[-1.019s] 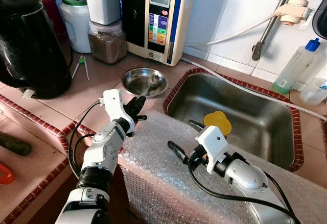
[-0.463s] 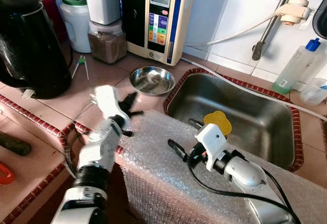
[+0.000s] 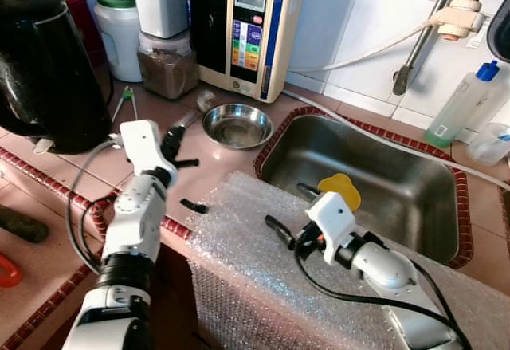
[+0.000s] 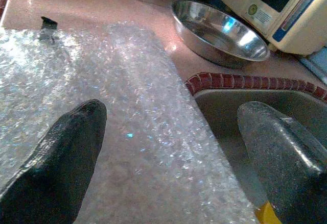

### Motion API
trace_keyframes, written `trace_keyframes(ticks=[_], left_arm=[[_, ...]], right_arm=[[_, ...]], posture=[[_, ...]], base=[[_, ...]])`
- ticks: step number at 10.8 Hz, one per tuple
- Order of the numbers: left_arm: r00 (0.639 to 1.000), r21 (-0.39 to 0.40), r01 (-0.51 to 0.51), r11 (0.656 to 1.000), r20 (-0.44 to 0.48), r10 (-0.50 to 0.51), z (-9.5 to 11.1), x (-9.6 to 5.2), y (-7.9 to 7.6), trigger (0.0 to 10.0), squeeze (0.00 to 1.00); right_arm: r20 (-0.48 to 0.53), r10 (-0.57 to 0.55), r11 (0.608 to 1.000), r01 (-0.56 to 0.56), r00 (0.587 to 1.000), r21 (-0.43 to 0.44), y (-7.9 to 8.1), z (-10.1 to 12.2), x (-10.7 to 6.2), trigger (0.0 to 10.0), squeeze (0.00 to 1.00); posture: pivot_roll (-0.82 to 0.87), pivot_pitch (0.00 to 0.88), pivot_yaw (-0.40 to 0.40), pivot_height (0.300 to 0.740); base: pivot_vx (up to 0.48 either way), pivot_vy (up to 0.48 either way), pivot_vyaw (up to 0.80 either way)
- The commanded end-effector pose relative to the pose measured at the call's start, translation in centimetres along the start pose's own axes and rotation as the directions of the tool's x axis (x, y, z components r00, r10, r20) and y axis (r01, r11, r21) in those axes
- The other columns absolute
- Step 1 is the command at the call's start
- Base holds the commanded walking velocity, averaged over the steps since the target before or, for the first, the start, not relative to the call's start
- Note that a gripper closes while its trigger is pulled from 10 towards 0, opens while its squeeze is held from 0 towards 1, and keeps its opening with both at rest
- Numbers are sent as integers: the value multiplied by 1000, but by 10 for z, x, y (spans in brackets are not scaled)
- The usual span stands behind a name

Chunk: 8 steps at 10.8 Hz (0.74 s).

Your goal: Kitchen organization

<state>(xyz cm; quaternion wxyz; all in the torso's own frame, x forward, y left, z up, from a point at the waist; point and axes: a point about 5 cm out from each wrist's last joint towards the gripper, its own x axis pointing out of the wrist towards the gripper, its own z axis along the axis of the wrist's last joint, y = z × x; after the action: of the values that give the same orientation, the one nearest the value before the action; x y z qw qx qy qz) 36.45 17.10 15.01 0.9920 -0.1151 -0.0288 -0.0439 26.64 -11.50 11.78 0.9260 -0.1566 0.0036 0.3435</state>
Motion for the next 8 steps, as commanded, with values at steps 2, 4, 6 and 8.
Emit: trace_keyframes(ticks=[2, 4, 6, 8], left_arm=[[972, 52, 149, 987, 177, -156, 34, 5, -33, 0, 0], [904, 198, 354, 914, 178, -388, 38, -1, -73, 0, 0], [793, 316, 533, 785, 137, -593, 34, -12, -107, 0, 0], [686, 418, 655, 629, 18, -727, 20, -17, -129, 0, 0]], right_arm=[[12, -64, 993, 65, 998, -99, -19, 3, -1, 10000, 0], [59, -115, 964, 126, 992, -234, -37, 17, 2, 10000, 0], [113, -152, 953, 176, 982, -246, -47, 27, 1, 10000, 0], [110, -100, 938, 131, 989, -320, -43, 31, 2, 10000, 0]], posture=[[123, 0, -85, 740], [119, 0, -91, 740], [119, 0, -100, 740], [105, 0, -97, 740]], base=[[0, 0, 0], [0, 0, 0], [0, 0, 0], [0, 0, 0]])
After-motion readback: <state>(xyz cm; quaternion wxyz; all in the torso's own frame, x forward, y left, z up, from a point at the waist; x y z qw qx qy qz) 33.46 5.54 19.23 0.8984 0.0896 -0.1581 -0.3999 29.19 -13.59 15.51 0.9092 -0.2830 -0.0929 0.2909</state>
